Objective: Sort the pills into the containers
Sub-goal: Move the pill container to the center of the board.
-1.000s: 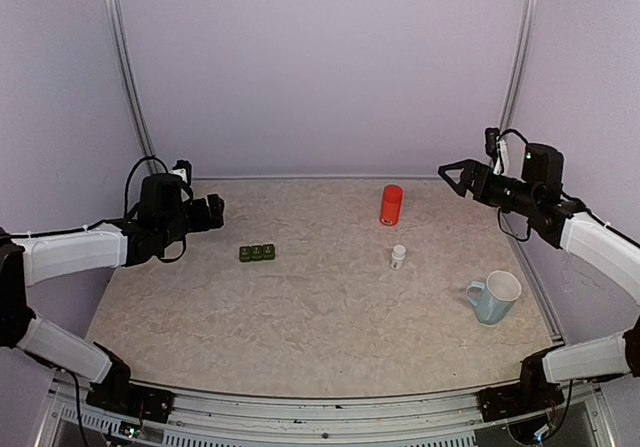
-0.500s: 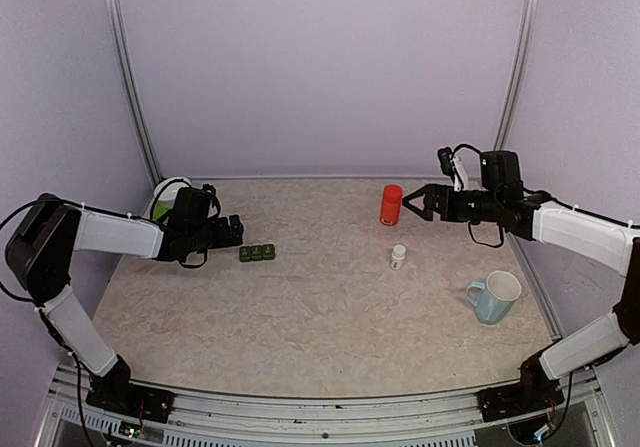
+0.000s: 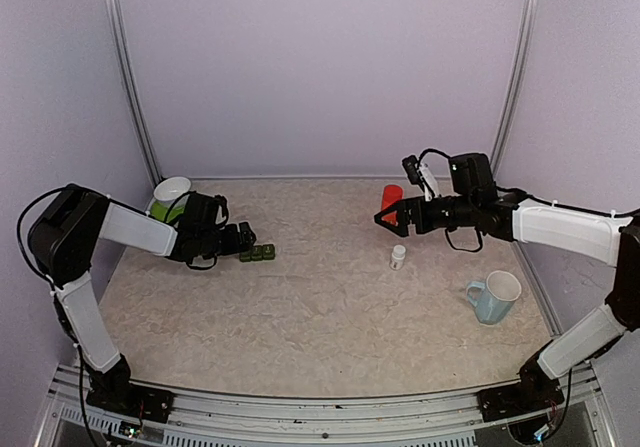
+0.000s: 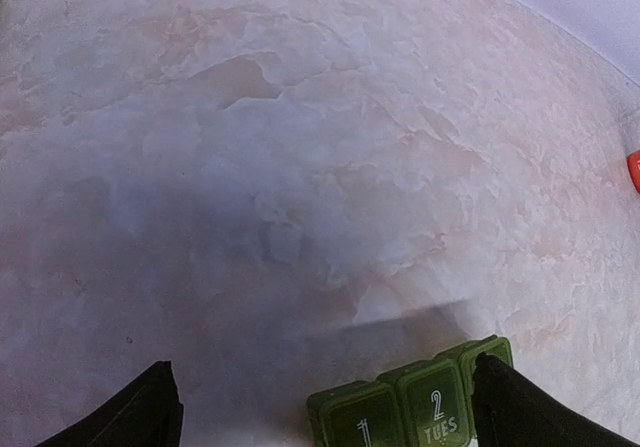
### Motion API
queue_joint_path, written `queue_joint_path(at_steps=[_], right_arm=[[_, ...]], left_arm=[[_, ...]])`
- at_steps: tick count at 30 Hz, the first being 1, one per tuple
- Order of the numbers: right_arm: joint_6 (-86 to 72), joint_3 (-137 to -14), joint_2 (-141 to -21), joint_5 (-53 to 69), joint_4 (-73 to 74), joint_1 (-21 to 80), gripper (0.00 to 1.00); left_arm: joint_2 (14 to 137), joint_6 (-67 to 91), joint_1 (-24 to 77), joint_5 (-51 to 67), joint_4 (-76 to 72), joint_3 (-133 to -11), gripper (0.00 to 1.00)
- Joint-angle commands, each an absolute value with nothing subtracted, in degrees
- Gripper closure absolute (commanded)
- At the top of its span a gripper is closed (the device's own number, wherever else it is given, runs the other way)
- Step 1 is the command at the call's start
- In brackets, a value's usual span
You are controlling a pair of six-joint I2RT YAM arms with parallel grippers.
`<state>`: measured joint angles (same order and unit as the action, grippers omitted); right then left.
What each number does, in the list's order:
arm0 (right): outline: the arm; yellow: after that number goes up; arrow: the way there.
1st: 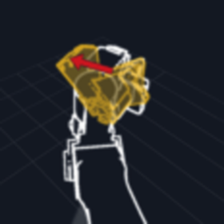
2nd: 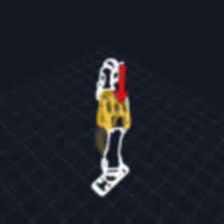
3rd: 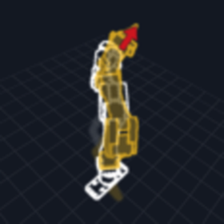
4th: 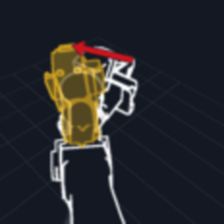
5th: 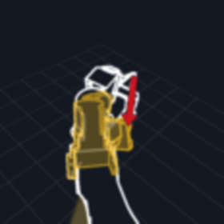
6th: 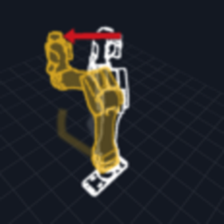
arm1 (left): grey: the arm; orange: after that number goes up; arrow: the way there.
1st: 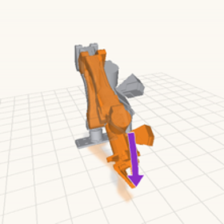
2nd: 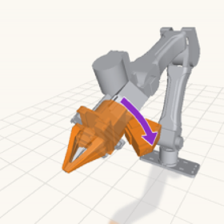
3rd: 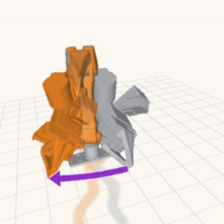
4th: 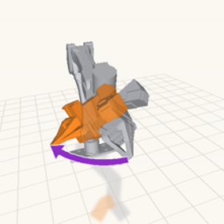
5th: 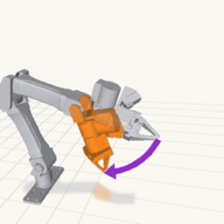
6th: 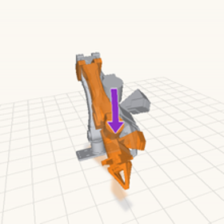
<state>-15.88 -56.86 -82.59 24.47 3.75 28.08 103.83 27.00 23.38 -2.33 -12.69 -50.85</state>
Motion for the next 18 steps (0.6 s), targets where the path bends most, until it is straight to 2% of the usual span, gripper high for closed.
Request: queue_joint_path(at_steps=[1, 12, 18], right_arm=[[-14.5, -58.4, -83.5, 23.4, 4.4, 29.1, 0.00], [-14.4, -58.2, -84.3, 22.7, 4.5, 29.8, 0.00], [-13.9, -58.3, -84.7, 22.4, 4.7, 30.4, 0.00]], left_arm=[[105.5, 28.6, 23.4, 2.4, -15.3, -51.9, 0.03], [106.1, 29.7, 24.0, 6.2, -19.6, -48.3, 0.20], [106.8, 30.1, 24.1, 8.0, -20.4, -48.0, 0.33]])
